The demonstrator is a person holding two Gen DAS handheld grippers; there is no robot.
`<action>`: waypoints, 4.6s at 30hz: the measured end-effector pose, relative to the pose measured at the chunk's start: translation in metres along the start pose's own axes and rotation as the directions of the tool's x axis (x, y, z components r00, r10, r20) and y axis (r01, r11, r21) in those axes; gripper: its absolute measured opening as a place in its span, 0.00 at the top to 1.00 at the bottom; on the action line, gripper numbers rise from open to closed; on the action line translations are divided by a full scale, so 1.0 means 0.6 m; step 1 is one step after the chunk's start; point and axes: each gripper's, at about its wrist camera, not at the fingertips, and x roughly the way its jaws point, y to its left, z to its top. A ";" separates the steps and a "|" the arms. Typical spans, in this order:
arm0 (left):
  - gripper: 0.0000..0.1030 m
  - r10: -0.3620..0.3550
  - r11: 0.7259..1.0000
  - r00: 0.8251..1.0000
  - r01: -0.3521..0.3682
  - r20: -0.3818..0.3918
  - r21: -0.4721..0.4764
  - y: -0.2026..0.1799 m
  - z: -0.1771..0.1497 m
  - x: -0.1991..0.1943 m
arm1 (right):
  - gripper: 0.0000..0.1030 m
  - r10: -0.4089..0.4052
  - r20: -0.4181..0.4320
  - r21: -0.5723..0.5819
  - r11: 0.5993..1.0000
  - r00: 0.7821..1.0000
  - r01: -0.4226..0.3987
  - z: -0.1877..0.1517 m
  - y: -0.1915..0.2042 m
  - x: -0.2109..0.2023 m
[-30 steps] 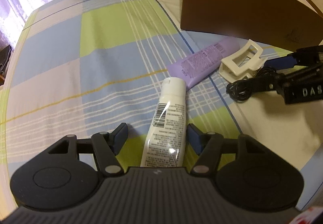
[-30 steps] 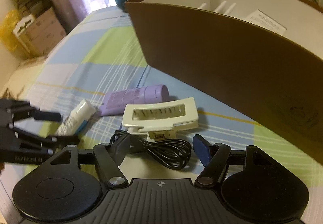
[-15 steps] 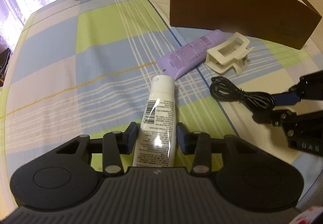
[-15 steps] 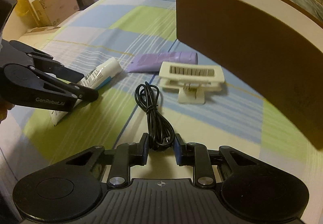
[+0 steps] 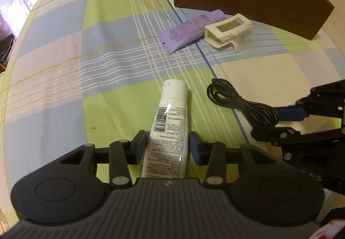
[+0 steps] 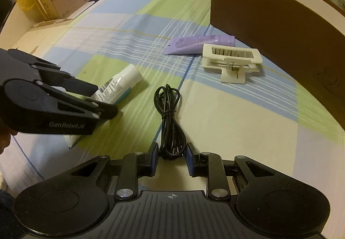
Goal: Organize rigid objects
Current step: 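Lift the cream tube with the left tool while the right tool lifts the cable, then carry the cream tube and cable over the brown box with both tools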
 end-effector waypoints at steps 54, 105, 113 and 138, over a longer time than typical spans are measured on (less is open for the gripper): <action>0.68 -0.025 0.999 0.999 0.023 0.042 0.042 -0.007 0.014 -0.014 | 0.89 -0.034 0.081 0.025 0.999 0.996 0.032 0.018 0.002 -0.003; 0.68 -0.115 0.978 0.957 0.063 0.265 0.198 -0.133 0.233 -0.117 | 0.89 -0.213 0.325 0.186 0.970 0.921 0.158 0.090 -0.172 -0.194; 0.68 -0.147 0.970 0.942 0.078 0.300 0.229 -0.163 0.304 -0.121 | 0.89 -0.255 0.358 0.234 0.956 0.898 0.177 0.126 -0.224 -0.218; 0.68 -0.142 0.977 0.956 0.093 0.258 0.194 -0.183 0.528 -0.011 | 0.89 -0.352 0.290 0.332 0.909 0.890 0.251 0.236 -0.394 -0.153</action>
